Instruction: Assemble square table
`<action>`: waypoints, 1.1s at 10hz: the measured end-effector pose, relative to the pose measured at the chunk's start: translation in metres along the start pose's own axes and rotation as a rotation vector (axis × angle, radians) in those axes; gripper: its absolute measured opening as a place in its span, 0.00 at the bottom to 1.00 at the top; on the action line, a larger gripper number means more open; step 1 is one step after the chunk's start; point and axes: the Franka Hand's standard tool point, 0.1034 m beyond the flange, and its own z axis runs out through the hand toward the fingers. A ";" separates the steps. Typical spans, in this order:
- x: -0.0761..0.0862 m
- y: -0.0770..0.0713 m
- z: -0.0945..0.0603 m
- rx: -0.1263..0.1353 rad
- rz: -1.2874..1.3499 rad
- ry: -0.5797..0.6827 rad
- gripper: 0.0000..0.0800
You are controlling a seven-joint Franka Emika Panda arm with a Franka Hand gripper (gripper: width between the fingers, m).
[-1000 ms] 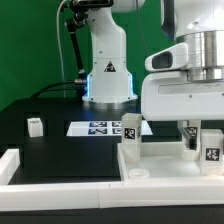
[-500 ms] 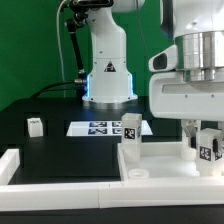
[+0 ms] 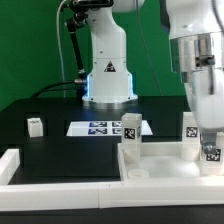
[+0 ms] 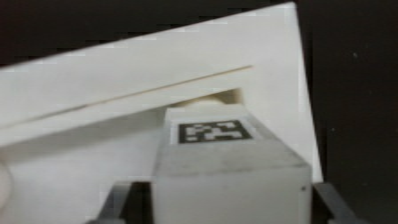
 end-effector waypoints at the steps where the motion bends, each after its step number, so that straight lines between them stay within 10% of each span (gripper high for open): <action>1: 0.001 0.000 0.000 0.001 0.065 0.003 0.36; 6: 0.011 -0.001 -0.001 0.001 0.199 0.019 0.37; 8: 0.011 0.000 0.000 0.000 0.194 0.021 0.70; 11: 0.030 -0.005 -0.035 0.033 0.087 -0.009 0.81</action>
Offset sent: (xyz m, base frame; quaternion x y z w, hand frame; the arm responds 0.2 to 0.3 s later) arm 0.0032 -0.0013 -0.0040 -0.0035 -0.0037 0.1878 0.9822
